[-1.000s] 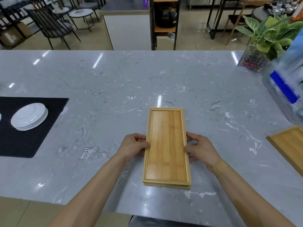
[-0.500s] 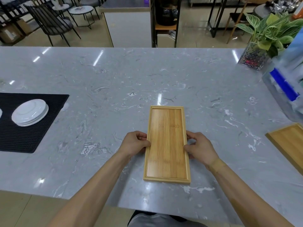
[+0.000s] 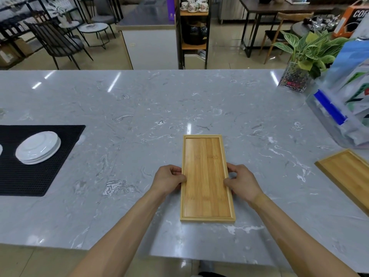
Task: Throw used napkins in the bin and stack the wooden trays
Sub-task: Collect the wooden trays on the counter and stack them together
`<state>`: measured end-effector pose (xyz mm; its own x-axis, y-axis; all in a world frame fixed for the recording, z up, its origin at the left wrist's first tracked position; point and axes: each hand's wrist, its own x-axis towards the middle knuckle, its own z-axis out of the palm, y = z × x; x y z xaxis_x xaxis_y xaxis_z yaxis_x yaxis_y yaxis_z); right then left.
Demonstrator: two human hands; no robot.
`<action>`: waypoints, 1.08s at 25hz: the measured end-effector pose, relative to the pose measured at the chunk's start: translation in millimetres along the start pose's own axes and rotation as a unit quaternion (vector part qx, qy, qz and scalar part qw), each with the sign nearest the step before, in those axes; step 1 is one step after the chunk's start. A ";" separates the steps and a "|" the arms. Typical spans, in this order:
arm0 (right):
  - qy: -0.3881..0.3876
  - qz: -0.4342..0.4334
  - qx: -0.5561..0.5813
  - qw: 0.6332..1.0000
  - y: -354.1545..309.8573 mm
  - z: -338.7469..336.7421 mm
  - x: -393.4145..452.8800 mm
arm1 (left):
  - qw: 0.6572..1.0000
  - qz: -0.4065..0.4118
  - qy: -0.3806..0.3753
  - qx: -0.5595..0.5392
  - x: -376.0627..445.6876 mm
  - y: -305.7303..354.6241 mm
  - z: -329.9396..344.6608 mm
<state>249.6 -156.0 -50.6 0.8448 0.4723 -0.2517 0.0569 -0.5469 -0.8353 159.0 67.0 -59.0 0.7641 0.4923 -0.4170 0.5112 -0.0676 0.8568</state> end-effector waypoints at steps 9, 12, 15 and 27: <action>0.084 -0.005 -0.109 0.990 -0.8 19.8 -23.9 | 0.983 0.106 0.022 0.148 -17.5 -11.3 6.4; 0.086 -0.014 -0.182 0.979 3.8 19.0 -42.5 | 0.959 0.143 0.025 0.242 -28.1 -17.0 3.1; 0.090 -0.015 -0.247 0.965 12.4 12.1 -65.8 | 0.911 0.230 0.043 0.339 -39.9 -22.2 -0.5; 0.101 -0.003 -0.432 0.896 73.1 -53.7 -162.0 | 0.709 0.458 -0.215 0.491 -92.4 24.3 85.7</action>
<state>145.5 -309.6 -44.6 0.9170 0.3901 -0.0826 0.3788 -0.9170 -0.1251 134.6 -54.5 -25.7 0.8940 -0.4446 -0.0558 -0.4114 -0.8637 0.2911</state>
